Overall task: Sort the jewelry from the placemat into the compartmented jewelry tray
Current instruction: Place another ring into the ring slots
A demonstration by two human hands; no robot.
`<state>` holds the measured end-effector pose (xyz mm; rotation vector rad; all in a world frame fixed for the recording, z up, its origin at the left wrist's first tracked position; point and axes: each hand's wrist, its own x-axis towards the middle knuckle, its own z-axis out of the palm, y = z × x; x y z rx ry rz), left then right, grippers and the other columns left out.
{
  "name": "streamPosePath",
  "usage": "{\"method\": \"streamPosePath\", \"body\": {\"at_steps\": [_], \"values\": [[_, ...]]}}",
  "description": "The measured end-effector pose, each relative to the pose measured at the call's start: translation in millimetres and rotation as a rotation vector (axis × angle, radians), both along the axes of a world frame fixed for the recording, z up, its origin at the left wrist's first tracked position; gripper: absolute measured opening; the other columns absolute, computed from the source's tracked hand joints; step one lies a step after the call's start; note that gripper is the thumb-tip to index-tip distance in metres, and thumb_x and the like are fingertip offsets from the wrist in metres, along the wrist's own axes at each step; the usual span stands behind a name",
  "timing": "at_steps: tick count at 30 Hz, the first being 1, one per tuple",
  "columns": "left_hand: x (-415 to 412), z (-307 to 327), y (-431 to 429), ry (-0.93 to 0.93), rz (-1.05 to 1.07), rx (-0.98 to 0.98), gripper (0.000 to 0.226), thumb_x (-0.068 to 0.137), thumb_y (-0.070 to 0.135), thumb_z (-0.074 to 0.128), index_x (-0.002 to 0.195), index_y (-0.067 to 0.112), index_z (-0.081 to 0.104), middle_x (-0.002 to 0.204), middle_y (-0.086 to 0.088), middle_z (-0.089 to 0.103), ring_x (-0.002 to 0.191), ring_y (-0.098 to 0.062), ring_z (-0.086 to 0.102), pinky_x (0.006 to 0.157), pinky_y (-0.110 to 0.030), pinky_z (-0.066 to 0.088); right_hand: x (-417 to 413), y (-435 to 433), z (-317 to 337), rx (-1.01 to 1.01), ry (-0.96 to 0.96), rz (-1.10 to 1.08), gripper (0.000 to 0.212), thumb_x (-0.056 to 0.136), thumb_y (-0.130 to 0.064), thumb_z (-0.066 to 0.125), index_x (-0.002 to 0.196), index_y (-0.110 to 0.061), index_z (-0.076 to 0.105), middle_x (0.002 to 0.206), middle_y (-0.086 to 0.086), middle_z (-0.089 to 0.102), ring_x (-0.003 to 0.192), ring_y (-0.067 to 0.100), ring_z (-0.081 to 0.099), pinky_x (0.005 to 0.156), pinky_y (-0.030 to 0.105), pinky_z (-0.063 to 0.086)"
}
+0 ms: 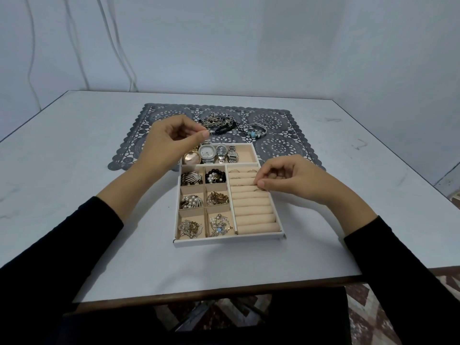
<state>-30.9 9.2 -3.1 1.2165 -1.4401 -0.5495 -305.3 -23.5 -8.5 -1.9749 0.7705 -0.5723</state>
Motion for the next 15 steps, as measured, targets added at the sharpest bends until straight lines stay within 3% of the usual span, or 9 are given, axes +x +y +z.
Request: {"method": "streamPosePath", "body": {"at_steps": [3,7,15], "values": [[-0.2,-0.1,-0.5,0.001,0.005,0.002,0.006,0.084,0.017,0.075,0.087,0.019,0.070,0.084,-0.002,0.069,0.077,-0.013,0.061,0.073,-0.020,0.054,1.4,-0.8,-0.8,0.023,0.004,0.011,0.009,0.081,-0.010,0.074,0.089,-0.008,0.073,0.082,0.033,0.060,0.072,0.025,0.050,0.073,0.039,0.041],[-1.0,-0.3,-0.6,0.000,0.005,0.009,0.007,0.083,0.017,0.076,0.087,0.018,0.070,0.084,-0.002,0.069,0.077,-0.013,0.061,0.073,-0.021,0.054,1.3,-1.4,-1.2,0.053,0.005,0.008,0.009,0.080,-0.008,0.075,0.088,-0.006,0.073,0.073,0.016,0.056,0.068,0.023,0.045,0.068,0.035,0.038],[-2.1,0.0,-0.9,-0.009,0.007,0.009,0.008,0.083,0.018,0.076,0.089,0.015,0.071,0.085,-0.005,0.069,0.077,-0.013,0.061,0.073,-0.021,0.054,1.2,-0.3,0.2,0.041,0.017,0.010,0.010,0.080,-0.009,0.075,0.089,-0.006,0.073,0.074,0.013,0.059,0.069,0.021,0.047,0.067,0.030,0.039]]}}
